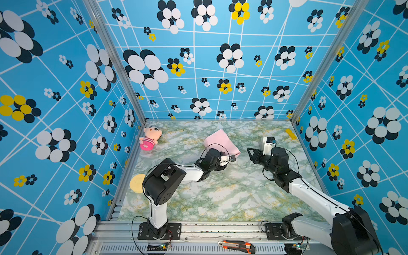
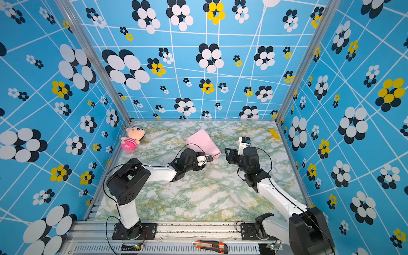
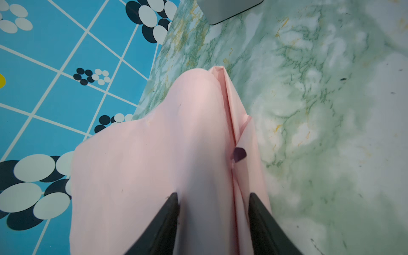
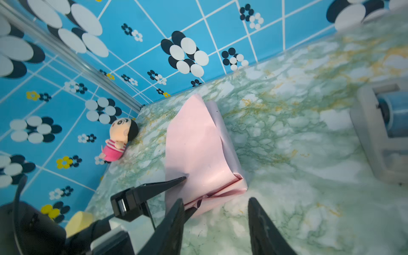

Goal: Wrap a gift box in wrapping paper
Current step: Fifth fold the wrapping paper around the gift box.

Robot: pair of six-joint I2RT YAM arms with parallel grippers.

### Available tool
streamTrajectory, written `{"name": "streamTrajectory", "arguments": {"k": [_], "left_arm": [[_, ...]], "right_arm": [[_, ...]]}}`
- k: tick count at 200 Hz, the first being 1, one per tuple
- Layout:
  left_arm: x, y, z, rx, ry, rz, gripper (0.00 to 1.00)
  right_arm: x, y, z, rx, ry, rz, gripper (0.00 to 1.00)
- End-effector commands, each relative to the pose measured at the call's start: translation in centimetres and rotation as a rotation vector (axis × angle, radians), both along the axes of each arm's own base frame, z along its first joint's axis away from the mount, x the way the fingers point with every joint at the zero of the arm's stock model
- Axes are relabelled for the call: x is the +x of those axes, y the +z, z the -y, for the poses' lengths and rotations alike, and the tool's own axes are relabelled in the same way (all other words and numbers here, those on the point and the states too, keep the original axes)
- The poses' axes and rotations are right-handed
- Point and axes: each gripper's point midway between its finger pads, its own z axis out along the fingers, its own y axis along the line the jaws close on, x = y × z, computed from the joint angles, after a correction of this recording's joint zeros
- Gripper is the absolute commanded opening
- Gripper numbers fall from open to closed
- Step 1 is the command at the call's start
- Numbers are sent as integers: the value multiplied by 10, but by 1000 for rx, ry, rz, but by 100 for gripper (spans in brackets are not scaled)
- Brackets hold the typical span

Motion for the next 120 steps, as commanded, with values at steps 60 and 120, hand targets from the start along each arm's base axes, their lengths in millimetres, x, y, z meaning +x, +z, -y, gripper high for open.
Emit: {"name": "streamTrajectory", "arguments": {"k": [60,120], "left_arm": [[-30,-40,-10,31,-70,-290,51],[-28,-40,-10,27,-85,-318,52]], "right_arm": [[3,-70,-30,-970,698,399,63],[58,-73,-35,-969,750,588,71]]}}
